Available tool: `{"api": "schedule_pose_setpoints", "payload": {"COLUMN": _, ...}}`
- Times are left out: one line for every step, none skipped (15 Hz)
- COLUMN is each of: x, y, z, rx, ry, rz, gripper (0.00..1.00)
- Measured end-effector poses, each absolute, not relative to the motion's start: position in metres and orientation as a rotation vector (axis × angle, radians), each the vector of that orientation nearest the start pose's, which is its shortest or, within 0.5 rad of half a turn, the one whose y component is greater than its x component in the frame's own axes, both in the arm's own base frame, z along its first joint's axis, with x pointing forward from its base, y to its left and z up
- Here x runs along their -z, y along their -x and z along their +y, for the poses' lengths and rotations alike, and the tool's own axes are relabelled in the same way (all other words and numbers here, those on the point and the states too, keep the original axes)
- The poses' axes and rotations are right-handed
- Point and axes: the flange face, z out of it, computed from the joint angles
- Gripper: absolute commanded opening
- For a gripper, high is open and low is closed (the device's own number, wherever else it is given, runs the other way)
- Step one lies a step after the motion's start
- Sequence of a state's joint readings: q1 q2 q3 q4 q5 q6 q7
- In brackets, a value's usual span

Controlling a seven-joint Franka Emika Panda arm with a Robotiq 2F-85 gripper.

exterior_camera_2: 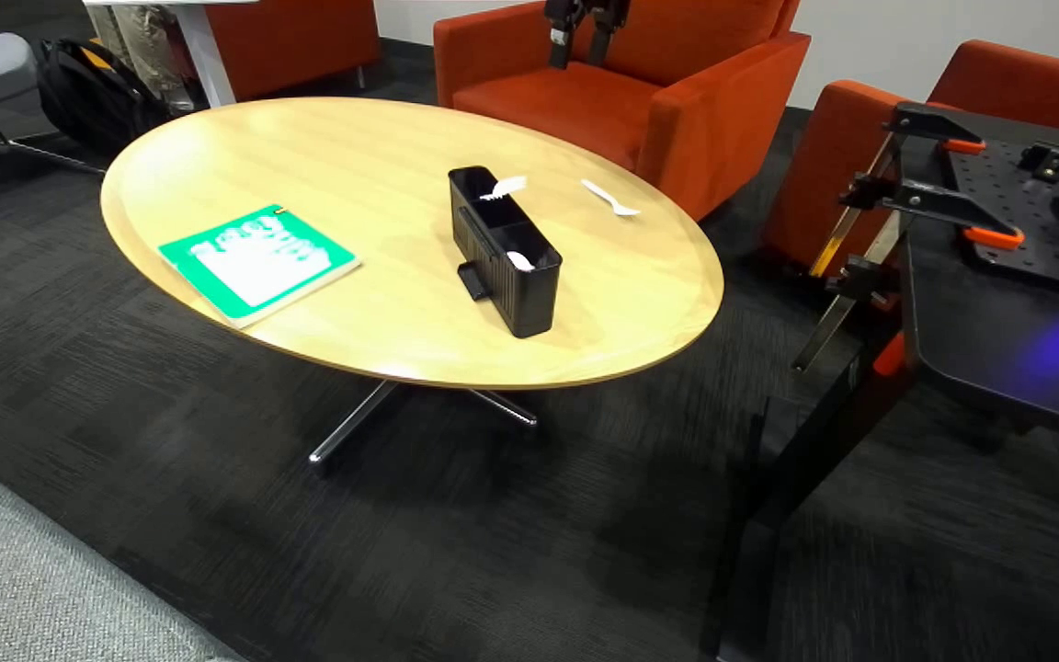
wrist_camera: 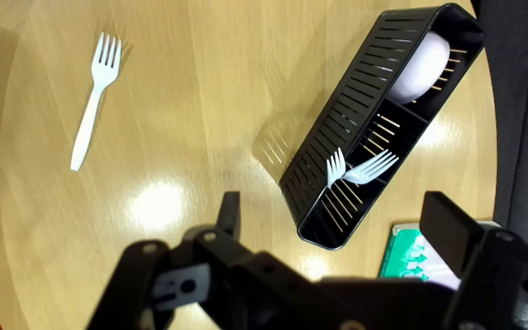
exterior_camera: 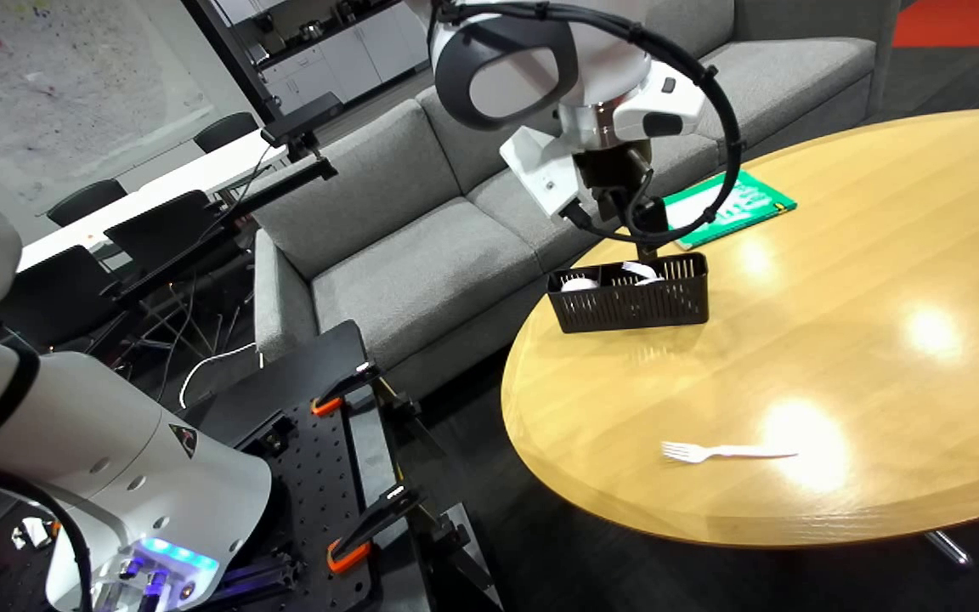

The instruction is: Remove a fork from the cutlery holder

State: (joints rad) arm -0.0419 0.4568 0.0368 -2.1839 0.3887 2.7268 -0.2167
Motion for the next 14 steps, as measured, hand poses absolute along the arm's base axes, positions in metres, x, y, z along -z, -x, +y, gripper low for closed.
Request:
{"api": "schedule_pose_setpoints", "payload": {"x": -0.176, "y": -0.564, "z": -0.015, "rx": 0.135, "ry": 2.945, "rz": 0.212, "gripper": 1.00}}
{"api": "schedule_pose_setpoints", "payload": {"x": -0.169, "y": -0.563, "z": -0.013, "rx": 0.116, "ry": 2.934, "rz": 0.213, "gripper": 1.00}}
{"api": "schedule_pose_setpoints", "payload": {"x": -0.161, "y": -0.563, "z": -0.011, "rx": 0.099, "ry": 2.923, "rz": 0.216, "gripper": 1.00}}
{"api": "schedule_pose_setpoints", "payload": {"x": -0.153, "y": -0.563, "z": -0.009, "rx": 0.082, "ry": 2.913, "rz": 0.217, "gripper": 1.00}}
{"api": "schedule_pose_setpoints", "payload": {"x": -0.145, "y": -0.563, "z": -0.007, "rx": 0.068, "ry": 2.903, "rz": 0.218, "gripper": 1.00}}
{"api": "schedule_pose_setpoints", "payload": {"x": -0.138, "y": -0.564, "z": -0.005, "rx": 0.055, "ry": 2.893, "rz": 0.220, "gripper": 1.00}}
{"api": "schedule_pose_setpoints", "payload": {"x": -0.131, "y": -0.566, "z": -0.004, "rx": 0.046, "ry": 2.883, "rz": 0.225, "gripper": 1.00}}
{"api": "schedule_pose_setpoints", "payload": {"x": -0.124, "y": -0.569, "z": -0.004, "rx": 0.039, "ry": 2.874, "rz": 0.231, "gripper": 1.00}}
{"api": "schedule_pose_setpoints", "payload": {"x": -0.117, "y": -0.572, "z": -0.004, "rx": 0.034, "ry": 2.866, "rz": 0.238, "gripper": 1.00}}
{"api": "schedule_pose_setpoints", "payload": {"x": -0.110, "y": -0.576, "z": -0.005, "rx": 0.030, "ry": 2.859, "rz": 0.246, "gripper": 1.00}}
{"api": "schedule_pose_setpoints", "payload": {"x": -0.103, "y": -0.580, "z": -0.006, "rx": 0.027, "ry": 2.854, "rz": 0.253, "gripper": 1.00}}
{"api": "schedule_pose_setpoints", "payload": {"x": -0.096, "y": -0.584, "z": -0.007, "rx": 0.026, "ry": 2.848, "rz": 0.261, "gripper": 1.00}}
{"api": "schedule_pose_setpoints", "payload": {"x": -0.089, "y": -0.589, "z": -0.008, "rx": 0.025, "ry": 2.842, "rz": 0.268, "gripper": 1.00}}
{"api": "schedule_pose_setpoints", "payload": {"x": -0.082, "y": -0.593, "z": -0.009, "rx": 0.025, "ry": 2.836, "rz": 0.274, "gripper": 1.00}}
